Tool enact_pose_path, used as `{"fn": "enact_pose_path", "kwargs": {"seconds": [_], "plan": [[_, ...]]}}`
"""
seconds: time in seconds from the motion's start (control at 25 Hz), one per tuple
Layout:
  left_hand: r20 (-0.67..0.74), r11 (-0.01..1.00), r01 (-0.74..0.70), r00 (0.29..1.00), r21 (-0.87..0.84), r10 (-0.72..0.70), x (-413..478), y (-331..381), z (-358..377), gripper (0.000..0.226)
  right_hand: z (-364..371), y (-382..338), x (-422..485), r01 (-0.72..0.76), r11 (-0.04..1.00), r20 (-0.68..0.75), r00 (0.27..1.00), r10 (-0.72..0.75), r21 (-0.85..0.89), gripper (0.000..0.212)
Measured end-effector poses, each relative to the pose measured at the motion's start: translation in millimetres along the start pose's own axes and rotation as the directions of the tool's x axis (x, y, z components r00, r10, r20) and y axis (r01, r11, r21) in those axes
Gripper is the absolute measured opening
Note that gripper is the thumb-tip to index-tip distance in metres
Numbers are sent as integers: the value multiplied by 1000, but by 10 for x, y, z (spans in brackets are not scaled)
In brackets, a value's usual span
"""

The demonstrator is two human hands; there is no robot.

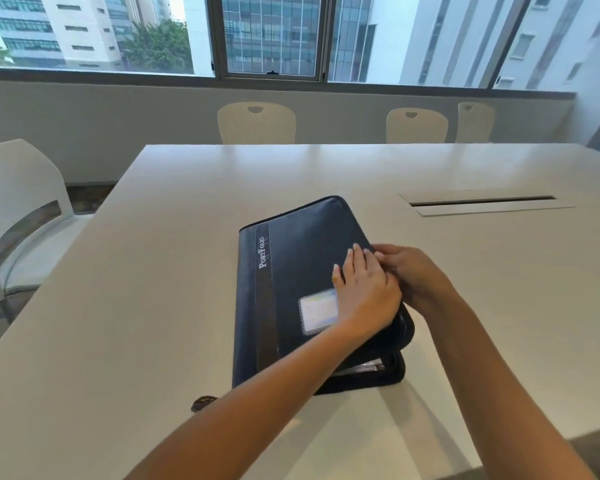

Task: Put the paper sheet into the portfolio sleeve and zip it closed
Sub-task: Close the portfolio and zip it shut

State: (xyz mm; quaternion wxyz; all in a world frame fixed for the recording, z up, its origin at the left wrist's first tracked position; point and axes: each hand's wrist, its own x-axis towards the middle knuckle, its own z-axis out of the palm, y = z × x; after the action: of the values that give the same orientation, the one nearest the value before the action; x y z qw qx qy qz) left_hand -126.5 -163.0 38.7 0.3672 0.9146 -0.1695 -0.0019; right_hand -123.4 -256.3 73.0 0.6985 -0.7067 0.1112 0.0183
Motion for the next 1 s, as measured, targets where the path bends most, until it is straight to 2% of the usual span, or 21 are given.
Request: {"fn": "enact_pose_path", "kwargs": {"seconds": [0.12,0.28,0.48,0.6,0.72,0.8,0.88,1.0], "plan": [[87,991,-39,996,126,28,-67,-141,232,61,-83,281,83,-43,988,-78,996,32,-147,32],[71,991,-55,996,121,47,-148,-251,409,64,-37,540,75,17,946,-124,991,-60,-323,40],[118,999,-42,992,-4,42,-220,-324,441,70,-33,732,48,123,776,-47,980,-193,-618,37],[292,998,4,956,-61,14,-142,-357,223,81,-45,779,58,190,652,55,974,-222,-734,34],[433,992,-102,900,80,58,-77,-564,-126,71,0,922,62,187,581,123,981,-148,-792,48],[456,930,-214,888,298,58,-138,-817,-305,66,91,1032,38,172,414,124,982,-140,-894,57],[430,849,-259,902,460,43,-292,-1063,-381,67,205,1115,-32,161,255,116,976,-183,-953,64],[333,823,-258,939,506,89,-581,-1288,-409,69,464,1164,-215,184,199,142,968,-207,-963,70]]}}
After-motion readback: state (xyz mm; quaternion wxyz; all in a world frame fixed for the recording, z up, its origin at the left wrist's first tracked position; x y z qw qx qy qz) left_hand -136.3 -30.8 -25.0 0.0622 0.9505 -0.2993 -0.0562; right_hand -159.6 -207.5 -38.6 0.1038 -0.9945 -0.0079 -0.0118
